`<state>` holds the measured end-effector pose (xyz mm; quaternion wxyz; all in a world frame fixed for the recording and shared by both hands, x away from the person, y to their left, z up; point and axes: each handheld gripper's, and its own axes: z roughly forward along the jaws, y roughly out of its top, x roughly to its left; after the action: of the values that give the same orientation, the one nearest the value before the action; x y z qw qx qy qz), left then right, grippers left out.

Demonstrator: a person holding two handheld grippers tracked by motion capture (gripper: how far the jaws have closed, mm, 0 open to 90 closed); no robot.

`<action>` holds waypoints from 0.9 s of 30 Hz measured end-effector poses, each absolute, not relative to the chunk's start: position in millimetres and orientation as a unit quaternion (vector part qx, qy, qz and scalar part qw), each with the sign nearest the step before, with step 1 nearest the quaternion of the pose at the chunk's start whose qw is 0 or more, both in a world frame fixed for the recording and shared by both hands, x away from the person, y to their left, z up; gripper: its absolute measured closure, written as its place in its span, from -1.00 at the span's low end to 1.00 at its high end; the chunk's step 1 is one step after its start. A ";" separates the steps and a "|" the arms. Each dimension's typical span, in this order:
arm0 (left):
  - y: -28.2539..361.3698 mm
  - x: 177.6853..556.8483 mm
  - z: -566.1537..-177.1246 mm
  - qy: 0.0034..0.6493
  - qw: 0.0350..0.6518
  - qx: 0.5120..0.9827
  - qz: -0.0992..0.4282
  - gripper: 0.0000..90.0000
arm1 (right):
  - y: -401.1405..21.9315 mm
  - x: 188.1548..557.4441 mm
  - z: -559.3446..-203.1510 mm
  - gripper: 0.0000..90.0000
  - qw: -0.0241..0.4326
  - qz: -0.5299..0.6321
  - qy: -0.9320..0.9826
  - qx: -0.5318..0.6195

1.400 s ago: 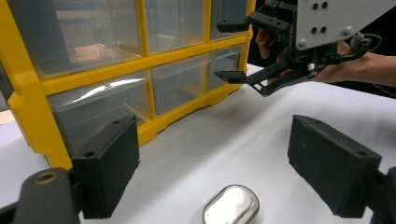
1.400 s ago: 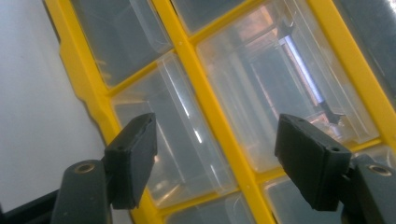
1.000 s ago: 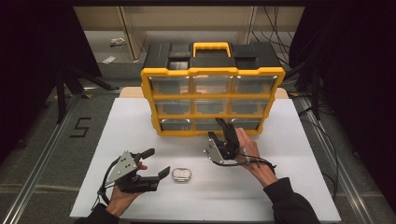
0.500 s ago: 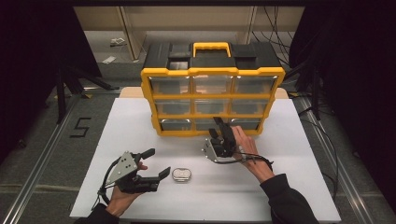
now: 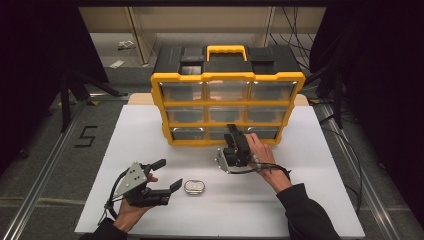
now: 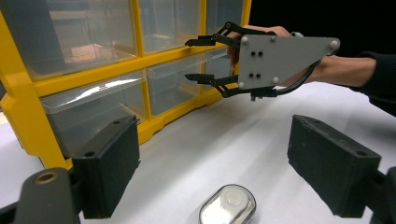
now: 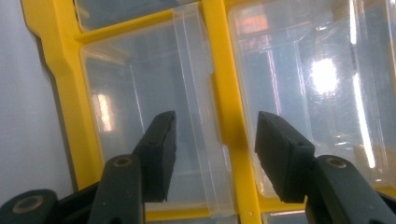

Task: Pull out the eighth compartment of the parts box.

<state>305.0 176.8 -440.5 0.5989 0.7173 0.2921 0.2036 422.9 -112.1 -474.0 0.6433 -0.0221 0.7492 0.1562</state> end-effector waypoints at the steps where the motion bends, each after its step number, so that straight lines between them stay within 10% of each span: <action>1: 176.8 305.0 -440.5 0.292 0.599 0.717 0.204 -0.63 | -112.1 422.9 -474.0 0.10 0.643 0.156 0.749 -0.022; 27: 177.3 305.2 -440.5 0.293 0.601 0.716 0.201 -0.63 | -106.3 428.5 -480.9 0.33 0.675 0.120 0.726 -0.052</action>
<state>305.2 177.3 -440.5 0.6007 0.7162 0.2929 0.2008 428.5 -106.3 -480.9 0.6753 -0.0519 0.7258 0.1199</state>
